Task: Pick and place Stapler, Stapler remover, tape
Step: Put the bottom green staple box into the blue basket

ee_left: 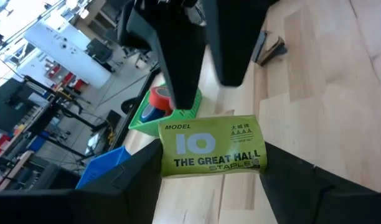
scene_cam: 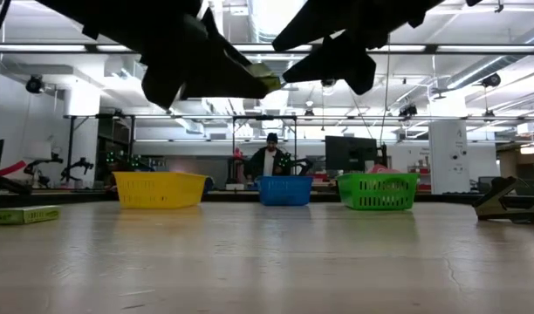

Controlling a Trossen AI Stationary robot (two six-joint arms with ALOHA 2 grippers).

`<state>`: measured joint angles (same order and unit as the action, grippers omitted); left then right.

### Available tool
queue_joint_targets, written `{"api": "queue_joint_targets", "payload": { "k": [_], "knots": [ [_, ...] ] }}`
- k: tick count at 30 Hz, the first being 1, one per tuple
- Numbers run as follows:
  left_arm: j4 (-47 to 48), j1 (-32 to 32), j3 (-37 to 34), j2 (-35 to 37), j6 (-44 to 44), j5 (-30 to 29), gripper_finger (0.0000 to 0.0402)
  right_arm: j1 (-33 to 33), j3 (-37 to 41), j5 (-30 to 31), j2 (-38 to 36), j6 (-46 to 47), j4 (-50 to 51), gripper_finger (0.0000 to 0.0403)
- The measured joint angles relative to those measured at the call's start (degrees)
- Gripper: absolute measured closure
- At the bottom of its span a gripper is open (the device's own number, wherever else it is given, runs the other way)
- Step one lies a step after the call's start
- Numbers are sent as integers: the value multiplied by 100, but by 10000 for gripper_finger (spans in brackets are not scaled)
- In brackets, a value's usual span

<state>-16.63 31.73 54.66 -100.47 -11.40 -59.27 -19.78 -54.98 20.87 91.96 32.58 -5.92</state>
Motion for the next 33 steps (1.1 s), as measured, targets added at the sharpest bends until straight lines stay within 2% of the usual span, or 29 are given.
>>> {"api": "queue_joint_targets", "payload": {
  "k": [7, 13, 19, 24, 33],
  "knots": [
    [-31, -27, 106, 4, -137, 0, 158, 94, 1, -51, 0, -12, -92, 184],
    [-232, -44, 220, 11, -639, 1, 158, 200, 2, -570, 0, -130, -324, 194],
    [-270, -61, 273, 11, -788, 0, 158, 232, 2, -611, -24, -209, -399, 211],
    [-276, -61, 273, 11, -785, 2, 158, 247, 2, -613, -20, -260, -392, 247],
    [-267, -56, 270, 11, -811, -1, 158, 276, 2, -637, -20, -335, -382, 349]
  ]
}}
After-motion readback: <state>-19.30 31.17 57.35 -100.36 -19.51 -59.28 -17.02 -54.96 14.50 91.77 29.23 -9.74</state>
